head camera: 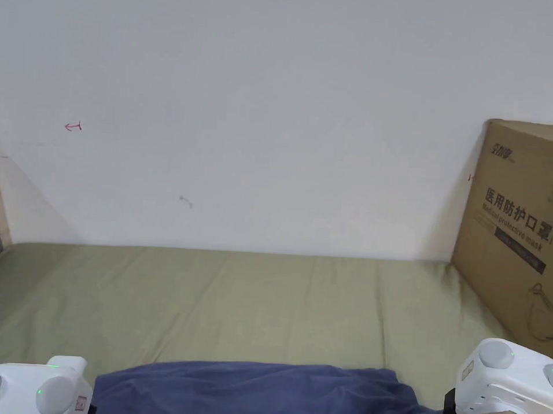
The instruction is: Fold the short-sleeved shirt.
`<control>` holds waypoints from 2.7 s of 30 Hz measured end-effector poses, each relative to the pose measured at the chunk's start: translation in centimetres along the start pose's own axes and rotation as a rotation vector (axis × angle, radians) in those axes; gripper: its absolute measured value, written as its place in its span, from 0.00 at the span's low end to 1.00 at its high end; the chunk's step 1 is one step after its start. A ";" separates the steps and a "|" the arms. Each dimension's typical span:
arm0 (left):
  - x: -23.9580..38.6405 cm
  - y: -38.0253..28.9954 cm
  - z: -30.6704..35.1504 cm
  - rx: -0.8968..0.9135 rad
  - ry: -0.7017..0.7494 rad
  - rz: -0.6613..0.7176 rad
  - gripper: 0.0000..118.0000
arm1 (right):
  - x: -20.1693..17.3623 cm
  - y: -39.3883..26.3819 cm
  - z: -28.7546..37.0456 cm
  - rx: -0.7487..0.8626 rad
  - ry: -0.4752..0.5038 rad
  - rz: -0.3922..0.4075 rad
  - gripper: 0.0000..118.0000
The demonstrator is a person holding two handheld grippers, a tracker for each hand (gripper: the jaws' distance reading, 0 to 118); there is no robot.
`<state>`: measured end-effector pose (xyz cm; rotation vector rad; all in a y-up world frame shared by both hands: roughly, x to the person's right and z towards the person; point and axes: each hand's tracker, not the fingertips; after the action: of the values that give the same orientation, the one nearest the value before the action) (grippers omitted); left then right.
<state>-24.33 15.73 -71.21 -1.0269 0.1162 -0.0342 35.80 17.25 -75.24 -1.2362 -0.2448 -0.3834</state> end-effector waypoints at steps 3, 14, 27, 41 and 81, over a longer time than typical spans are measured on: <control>-0.5 -1.2 1.5 0.014 -0.017 0.018 0.02 | 0.7 -0.7 1.4 0.019 0.031 0.021 0.02; -3.1 -20.1 13.7 0.133 -0.042 -0.066 0.02 | 7.7 -22.2 10.1 0.093 0.100 0.201 0.02; -7.0 -34.4 16.0 0.096 -0.053 -0.017 0.10 | 14.5 -40.2 9.3 0.010 0.132 0.081 0.03; -9.6 -39.4 25.0 0.229 -0.097 0.304 0.36 | 13.1 -42.6 17.4 0.272 0.140 0.184 0.51; -6.4 -35.0 16.6 0.023 -0.142 0.214 0.04 | 13.2 -40.3 10.6 0.105 0.139 0.196 0.06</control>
<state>-27.92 12.23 -32.24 -0.9860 0.0956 0.2312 31.49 14.11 -31.87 -1.1136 -0.0237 -0.2811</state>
